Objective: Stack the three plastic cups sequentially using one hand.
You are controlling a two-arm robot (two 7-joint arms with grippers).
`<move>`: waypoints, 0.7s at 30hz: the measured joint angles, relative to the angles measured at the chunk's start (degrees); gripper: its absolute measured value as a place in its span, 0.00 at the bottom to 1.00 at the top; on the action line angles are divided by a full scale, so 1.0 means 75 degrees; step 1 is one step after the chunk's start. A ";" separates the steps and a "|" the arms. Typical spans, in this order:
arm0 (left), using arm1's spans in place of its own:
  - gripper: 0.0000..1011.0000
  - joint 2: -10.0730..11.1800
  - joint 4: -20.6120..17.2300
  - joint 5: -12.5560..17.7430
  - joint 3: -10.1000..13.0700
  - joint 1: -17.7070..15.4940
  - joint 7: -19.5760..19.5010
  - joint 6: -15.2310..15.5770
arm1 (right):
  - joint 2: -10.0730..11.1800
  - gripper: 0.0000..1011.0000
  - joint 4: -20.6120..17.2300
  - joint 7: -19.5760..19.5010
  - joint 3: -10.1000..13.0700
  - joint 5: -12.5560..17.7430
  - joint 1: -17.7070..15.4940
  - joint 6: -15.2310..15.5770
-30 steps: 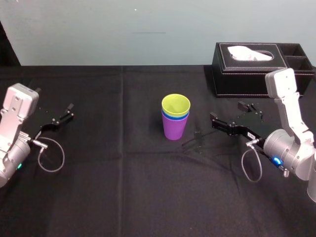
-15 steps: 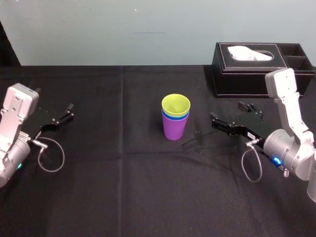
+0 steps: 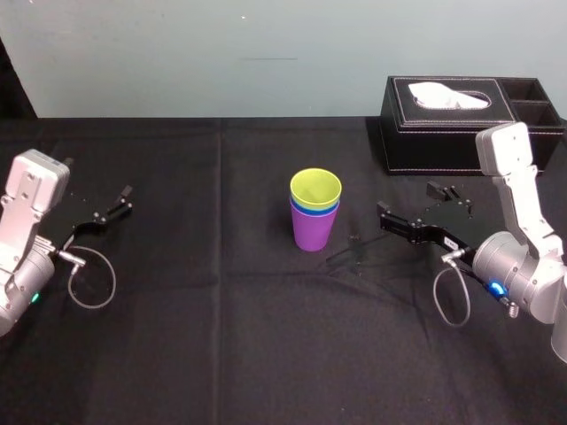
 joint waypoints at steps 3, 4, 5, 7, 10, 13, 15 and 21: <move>1.00 0.0000 0.0000 0.0000 0.0000 0.0000 0.0000 0.0000 | 0.0000 0.99 0.0000 0.0000 0.0000 0.0000 0.0000 0.0000; 1.00 0.0000 0.0000 0.0000 0.0000 0.0001 0.0000 0.0000 | 0.0000 0.99 0.0000 0.0000 0.0000 0.0000 0.0000 0.0000; 1.00 0.0000 0.0000 0.0000 0.0000 0.0000 0.0000 0.0000 | 0.0000 0.99 0.0001 0.0000 0.0000 0.0000 0.0000 0.0000; 1.00 0.0000 0.0000 0.0000 0.0000 0.0000 0.0000 0.0000 | 0.0000 0.99 0.0000 0.0000 0.0000 0.0000 0.0000 0.0000; 1.00 0.0000 0.0000 0.0000 0.0000 0.0000 0.0000 0.0000 | 0.0000 0.99 0.0000 0.0000 0.0000 0.0000 0.0000 0.0000; 1.00 0.0000 0.0000 0.0000 0.0000 0.0000 0.0000 0.0000 | 0.0000 0.99 0.0000 0.0000 0.0000 0.0000 0.0000 0.0000; 1.00 0.0000 0.0000 0.0000 0.0000 0.0000 0.0000 0.0000 | 0.0000 0.99 0.0000 0.0000 0.0000 0.0000 0.0000 0.0000; 1.00 0.0000 0.0000 0.0000 0.0000 0.0000 0.0000 0.0000 | 0.0000 0.99 0.0000 0.0000 0.0000 0.0000 0.0000 0.0000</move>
